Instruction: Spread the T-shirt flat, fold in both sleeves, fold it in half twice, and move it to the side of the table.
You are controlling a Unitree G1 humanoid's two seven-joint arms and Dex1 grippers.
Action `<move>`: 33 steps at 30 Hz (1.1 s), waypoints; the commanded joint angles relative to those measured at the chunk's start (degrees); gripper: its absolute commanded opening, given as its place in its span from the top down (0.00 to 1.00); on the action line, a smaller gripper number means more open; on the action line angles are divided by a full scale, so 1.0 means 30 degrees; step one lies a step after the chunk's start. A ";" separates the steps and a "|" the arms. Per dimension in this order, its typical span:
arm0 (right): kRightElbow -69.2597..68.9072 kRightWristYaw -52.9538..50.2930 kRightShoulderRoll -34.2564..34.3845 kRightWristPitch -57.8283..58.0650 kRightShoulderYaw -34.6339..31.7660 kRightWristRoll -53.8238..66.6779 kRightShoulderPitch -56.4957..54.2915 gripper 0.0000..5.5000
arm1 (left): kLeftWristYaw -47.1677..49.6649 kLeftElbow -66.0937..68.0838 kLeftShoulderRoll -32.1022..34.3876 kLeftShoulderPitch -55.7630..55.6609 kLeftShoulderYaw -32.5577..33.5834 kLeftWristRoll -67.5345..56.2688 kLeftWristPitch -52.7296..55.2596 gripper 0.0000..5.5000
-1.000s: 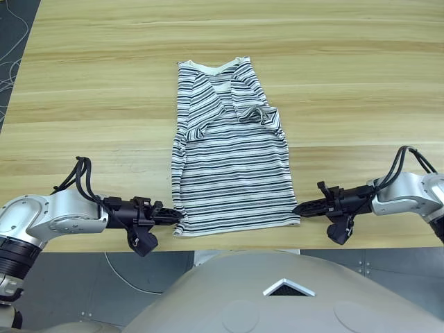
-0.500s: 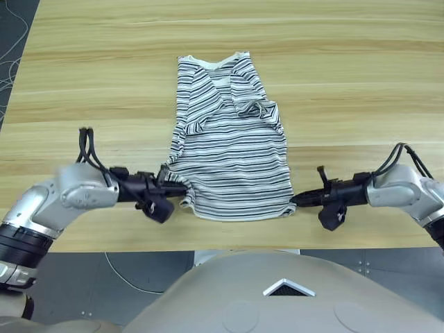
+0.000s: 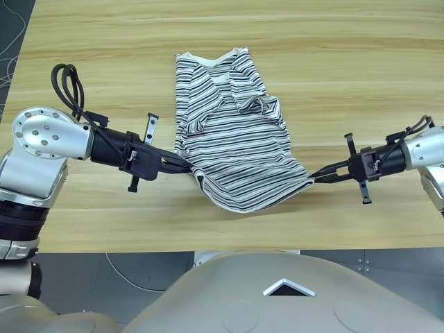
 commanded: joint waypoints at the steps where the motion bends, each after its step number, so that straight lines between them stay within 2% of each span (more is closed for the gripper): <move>1: -0.0735 0.0961 -0.0518 0.1052 -0.1428 0.1069 0.1361 0.98 | -0.0024 -0.0118 0.0228 0.1944 0.1575 -0.0090 -0.1031 0.98; 9: -0.1898 0.3124 -0.1664 0.2089 -0.4418 0.2637 0.4422 0.98 | -0.1066 -0.0966 0.0368 0.5670 0.5028 -0.2401 -0.2182 0.98; 16: -0.2368 0.3739 -0.2674 0.2326 -0.4766 0.2709 0.5888 0.98 | -0.1869 -0.1265 0.0063 0.6624 0.6542 -0.3307 -0.2416 0.98; 20: -0.1510 0.3063 -0.0693 0.1909 -0.5414 0.2468 0.3988 0.98 | -0.0880 -0.0463 -0.0730 0.4912 0.6592 -0.3261 -0.1435 0.98; 24: 0.1743 0.0137 0.2857 0.1294 -0.5452 0.0387 -0.0897 0.98 | 0.1469 0.1845 -0.2282 0.1281 0.5692 -0.1212 0.0123 0.98; 27: 0.4641 -0.1988 0.4710 0.0781 -0.5375 -0.1638 -0.3775 0.98 | 0.2223 0.3401 -0.3299 -0.0209 0.5042 0.0034 0.0377 0.98; 33: 0.8898 -0.5578 0.7030 0.0631 -0.4758 -0.5327 -0.7504 0.98 | 0.3669 0.6795 -0.4853 -0.2480 0.3999 0.2469 0.0686 0.98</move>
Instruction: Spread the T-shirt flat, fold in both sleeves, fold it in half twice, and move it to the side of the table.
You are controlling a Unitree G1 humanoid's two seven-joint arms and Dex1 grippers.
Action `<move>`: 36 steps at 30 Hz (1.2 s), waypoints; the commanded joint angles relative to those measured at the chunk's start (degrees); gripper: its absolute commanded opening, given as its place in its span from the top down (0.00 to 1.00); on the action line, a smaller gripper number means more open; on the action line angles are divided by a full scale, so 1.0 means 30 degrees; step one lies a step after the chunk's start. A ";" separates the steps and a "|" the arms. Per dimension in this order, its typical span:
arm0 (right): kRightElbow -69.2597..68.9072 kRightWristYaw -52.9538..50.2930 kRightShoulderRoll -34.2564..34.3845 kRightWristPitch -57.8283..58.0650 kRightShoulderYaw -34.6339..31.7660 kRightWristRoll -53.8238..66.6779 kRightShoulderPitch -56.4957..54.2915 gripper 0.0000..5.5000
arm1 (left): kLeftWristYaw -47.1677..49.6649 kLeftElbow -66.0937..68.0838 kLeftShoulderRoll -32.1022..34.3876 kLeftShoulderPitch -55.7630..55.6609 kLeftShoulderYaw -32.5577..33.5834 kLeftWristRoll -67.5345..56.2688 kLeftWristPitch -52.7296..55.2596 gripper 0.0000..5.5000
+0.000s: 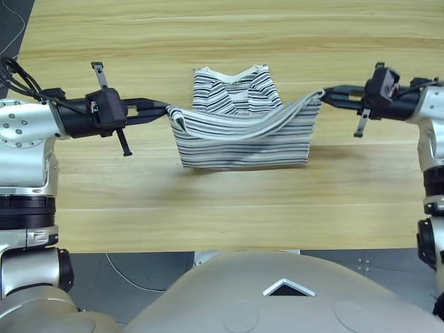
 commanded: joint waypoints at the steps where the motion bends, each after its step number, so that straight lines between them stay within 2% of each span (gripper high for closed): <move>1: 0.2075 -0.1472 0.1206 -0.0292 0.0411 -0.1690 -0.1879 0.98 | 0.0984 0.1806 -0.0781 -0.1245 -0.0740 0.1667 0.0083 0.98; 15: 1.1672 -0.6509 0.3875 -0.2060 0.1103 -0.6224 -0.6844 0.98 | 0.3183 1.0674 -0.3634 -0.6562 -0.1900 0.4967 -0.1257 0.98; 26: 1.5291 -0.8465 0.5502 -0.2229 0.1081 -0.7476 -0.7688 0.98 | 0.4983 1.8618 -0.5641 -0.9249 -0.2288 0.6761 -0.1376 0.98; 27: 1.5609 -0.8822 0.5674 -0.2047 0.1020 -0.7575 -0.7643 0.98 | 0.5124 1.9430 -0.6023 -0.9469 -0.2074 0.6657 -0.0827 0.98; 32: 1.6872 -1.1222 0.6675 -0.0498 -0.0083 -0.7068 -0.7426 0.81 | 0.7435 2.2211 -0.7433 -1.0507 0.0572 0.4843 0.3075 0.82; 36: 1.7262 -1.4190 0.7118 0.1135 -0.1668 -0.6475 -0.7779 0.80 | 0.8883 2.2874 -0.7135 -1.1501 0.3889 0.2294 0.6493 0.81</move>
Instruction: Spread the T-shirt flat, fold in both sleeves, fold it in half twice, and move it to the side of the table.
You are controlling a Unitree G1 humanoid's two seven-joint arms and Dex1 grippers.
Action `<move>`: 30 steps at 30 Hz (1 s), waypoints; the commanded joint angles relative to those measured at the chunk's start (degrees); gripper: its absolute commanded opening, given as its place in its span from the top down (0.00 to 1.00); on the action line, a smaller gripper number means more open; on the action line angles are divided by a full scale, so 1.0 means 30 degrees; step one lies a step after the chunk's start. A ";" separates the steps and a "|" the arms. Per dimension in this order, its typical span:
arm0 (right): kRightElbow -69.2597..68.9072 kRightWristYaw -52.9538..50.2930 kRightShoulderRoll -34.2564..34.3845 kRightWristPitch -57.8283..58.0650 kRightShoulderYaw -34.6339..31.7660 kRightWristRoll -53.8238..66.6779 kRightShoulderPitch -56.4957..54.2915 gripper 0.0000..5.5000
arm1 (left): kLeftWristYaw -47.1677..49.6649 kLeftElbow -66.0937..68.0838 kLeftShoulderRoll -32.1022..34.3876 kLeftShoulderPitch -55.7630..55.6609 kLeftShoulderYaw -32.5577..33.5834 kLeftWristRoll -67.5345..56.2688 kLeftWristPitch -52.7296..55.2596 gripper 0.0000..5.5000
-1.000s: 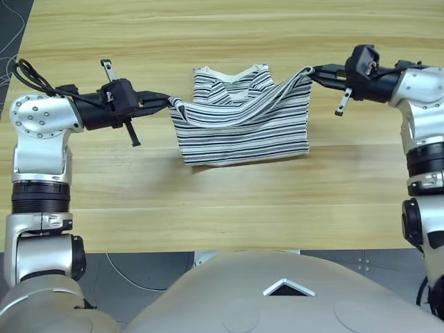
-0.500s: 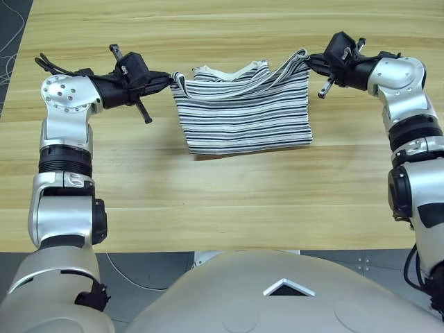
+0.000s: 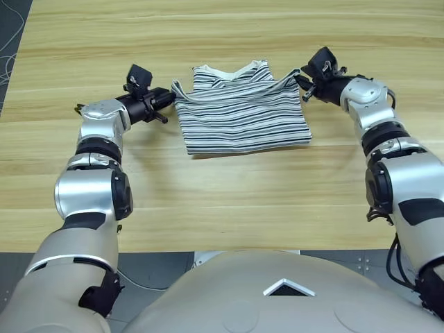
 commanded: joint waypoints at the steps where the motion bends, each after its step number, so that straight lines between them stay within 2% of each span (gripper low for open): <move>1: 0.0329 -0.2968 0.0260 0.1709 -0.1507 0.0544 -0.0623 0.80 | 0.1653 0.0467 0.0539 -0.1164 0.2731 -0.1939 0.2369 0.81; 5: 0.0394 -0.4330 0.0442 0.2479 -0.2623 0.0783 -0.0786 0.80 | 0.3826 0.0580 0.0727 -0.1238 0.4348 -0.2685 0.3457 0.81; 9: 0.0288 -0.4315 0.0602 0.1999 -0.2504 0.0221 -0.0716 0.80 | 0.3645 0.0347 0.0421 -0.1109 0.4283 -0.2181 0.3099 0.81; 14: -0.0703 -0.1743 0.0607 -0.1510 -0.1844 -0.0185 0.0097 0.80 | 0.2673 -0.2700 -0.0798 0.0429 -0.0073 0.1777 -0.2816 0.81; 17: -0.1372 -0.0294 0.0487 -0.2925 -0.1593 -0.0094 0.0695 0.80 | 0.2815 -0.5730 -0.1360 0.1665 -0.2139 0.3384 -0.4822 0.81; 23: -0.3691 0.2698 0.0137 -0.4946 0.0441 -0.1070 0.2965 0.80 | 0.5432 -0.5004 -0.1596 0.1598 -0.5051 0.6729 -0.5323 0.81; 30: -0.3999 0.2093 -0.0163 -0.4970 0.3114 -0.3689 0.3875 0.80 | 0.5928 -0.4398 -0.1647 0.1637 -0.6424 0.8021 -0.5676 0.81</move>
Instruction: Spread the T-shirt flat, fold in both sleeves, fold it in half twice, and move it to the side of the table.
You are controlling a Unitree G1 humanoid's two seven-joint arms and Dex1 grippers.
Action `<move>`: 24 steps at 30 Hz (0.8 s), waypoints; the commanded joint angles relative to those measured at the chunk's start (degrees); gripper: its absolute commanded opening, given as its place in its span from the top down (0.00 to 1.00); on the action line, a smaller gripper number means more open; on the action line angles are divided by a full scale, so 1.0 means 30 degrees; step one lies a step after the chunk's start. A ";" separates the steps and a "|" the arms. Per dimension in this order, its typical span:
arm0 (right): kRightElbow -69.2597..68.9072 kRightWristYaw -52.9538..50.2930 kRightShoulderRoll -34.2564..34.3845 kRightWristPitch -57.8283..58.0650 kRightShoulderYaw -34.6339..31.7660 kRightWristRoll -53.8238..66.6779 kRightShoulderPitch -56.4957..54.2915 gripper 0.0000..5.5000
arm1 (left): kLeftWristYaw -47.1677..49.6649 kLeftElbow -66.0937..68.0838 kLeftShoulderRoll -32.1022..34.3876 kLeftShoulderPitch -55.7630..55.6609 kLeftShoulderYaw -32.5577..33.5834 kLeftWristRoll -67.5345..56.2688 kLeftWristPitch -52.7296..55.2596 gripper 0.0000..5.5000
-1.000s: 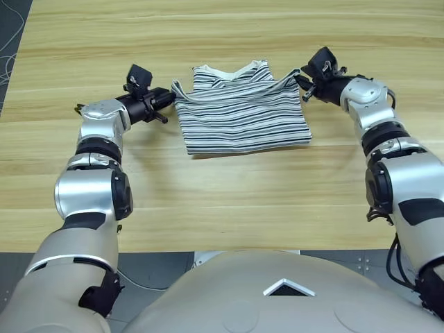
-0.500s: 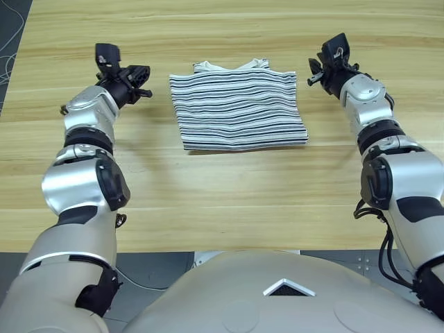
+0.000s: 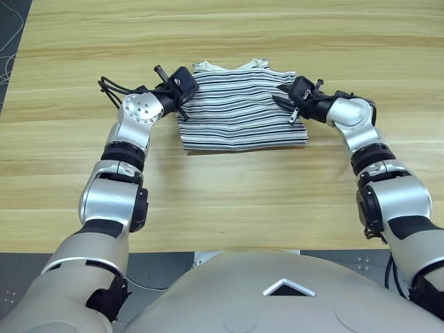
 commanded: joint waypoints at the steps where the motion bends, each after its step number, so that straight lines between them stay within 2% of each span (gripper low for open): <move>1: -0.0288 -0.0491 -0.0518 -0.0157 0.1334 -0.1403 0.0738 0.80 | 0.0601 0.1168 -0.0181 -0.0623 -0.1306 0.1416 -0.0078 0.81; 5: -0.1768 -0.0515 -0.1071 -0.0398 0.2408 -0.2156 0.1777 0.80 | 0.2011 0.3230 -0.0894 -0.1787 -0.4421 0.4680 -0.0602 0.81; 8: -0.6876 0.0543 -0.1709 0.0678 0.3822 -0.2984 0.4001 0.80 | 0.2539 0.4019 -0.1512 -0.2779 -0.6272 0.6473 -0.1138 0.81; 12: -1.7327 0.3524 -0.2061 0.6458 0.5220 -0.3275 0.7006 0.80 | 0.3531 0.4430 -0.1465 -0.4053 -0.7943 0.8192 -0.1982 0.81; 15: -2.4126 0.6059 -0.0395 1.2601 0.6594 -0.2516 0.7368 0.80 | 0.4069 0.4362 -0.1526 -0.4733 -0.8686 0.8875 -0.2923 0.81; 19: -2.7196 0.6942 0.3230 2.0196 0.7763 -0.1457 0.6218 0.80 | 0.4218 0.4071 -0.1467 -0.5028 -0.8976 0.8940 -0.4050 0.81; 21: -2.7782 0.6769 0.4681 2.3339 0.7649 -0.0461 0.5942 0.80 | 0.4091 0.3961 -0.1635 -0.4936 -0.8947 0.8742 -0.4778 0.81; 24: -2.8083 0.6340 0.4331 2.4731 0.6935 0.0224 0.5280 0.80 | 0.3922 0.3868 -0.1584 -0.4902 -0.9025 0.8670 -0.5520 0.81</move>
